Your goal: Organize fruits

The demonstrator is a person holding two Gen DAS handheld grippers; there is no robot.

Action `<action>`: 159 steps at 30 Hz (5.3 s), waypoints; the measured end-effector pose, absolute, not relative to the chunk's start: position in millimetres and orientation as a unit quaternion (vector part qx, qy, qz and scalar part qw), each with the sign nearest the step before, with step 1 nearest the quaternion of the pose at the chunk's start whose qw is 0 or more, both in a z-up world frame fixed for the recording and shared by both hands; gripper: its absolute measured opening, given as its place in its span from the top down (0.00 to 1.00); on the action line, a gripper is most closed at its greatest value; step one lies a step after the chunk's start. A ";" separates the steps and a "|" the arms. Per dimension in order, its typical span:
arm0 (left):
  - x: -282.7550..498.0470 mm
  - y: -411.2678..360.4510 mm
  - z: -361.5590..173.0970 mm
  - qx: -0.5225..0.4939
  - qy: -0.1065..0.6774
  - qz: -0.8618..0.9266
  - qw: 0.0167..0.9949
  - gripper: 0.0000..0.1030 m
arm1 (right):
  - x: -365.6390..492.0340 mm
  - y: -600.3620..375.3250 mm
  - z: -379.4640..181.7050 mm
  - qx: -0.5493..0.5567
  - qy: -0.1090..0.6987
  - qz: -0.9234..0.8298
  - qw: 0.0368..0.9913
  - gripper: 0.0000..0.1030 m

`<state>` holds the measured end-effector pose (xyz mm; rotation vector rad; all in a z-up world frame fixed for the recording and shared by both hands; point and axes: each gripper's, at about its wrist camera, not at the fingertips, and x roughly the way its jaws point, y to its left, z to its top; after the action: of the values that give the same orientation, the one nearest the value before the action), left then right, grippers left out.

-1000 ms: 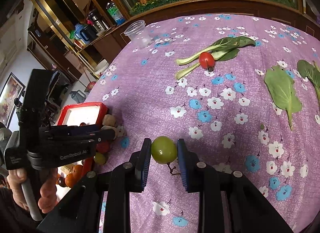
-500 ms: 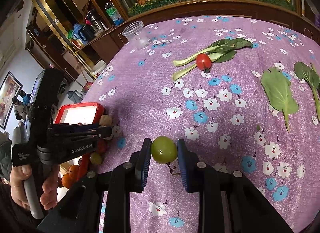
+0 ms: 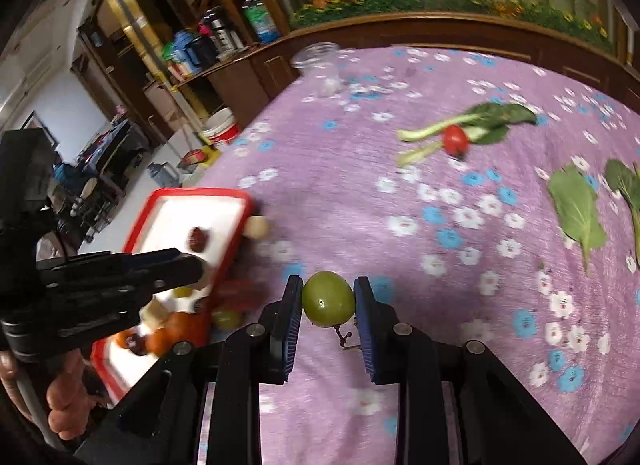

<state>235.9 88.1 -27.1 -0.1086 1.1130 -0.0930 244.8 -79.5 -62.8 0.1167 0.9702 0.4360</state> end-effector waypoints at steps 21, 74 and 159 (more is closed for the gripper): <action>204.9 154.0 -17.1 -0.126 0.505 -0.070 0.851 0.77 | 232.0 -28.2 -40.5 0.060 0.465 0.235 0.851 0.74; 224.8 263.7 -87.4 -0.137 0.536 0.039 0.832 0.77 | 270.8 156.8 -116.8 -0.095 0.499 0.299 0.808 0.73; 8.9 158.0 -10.0 -0.042 0.378 0.140 0.914 0.31 | 34.5 15.0 -9.3 0.001 0.430 0.234 0.872 0.27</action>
<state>8.9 158.0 -10.0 -0.0869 0.7787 0.2880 34.5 15.0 -9.3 0.0013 0.8989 0.4892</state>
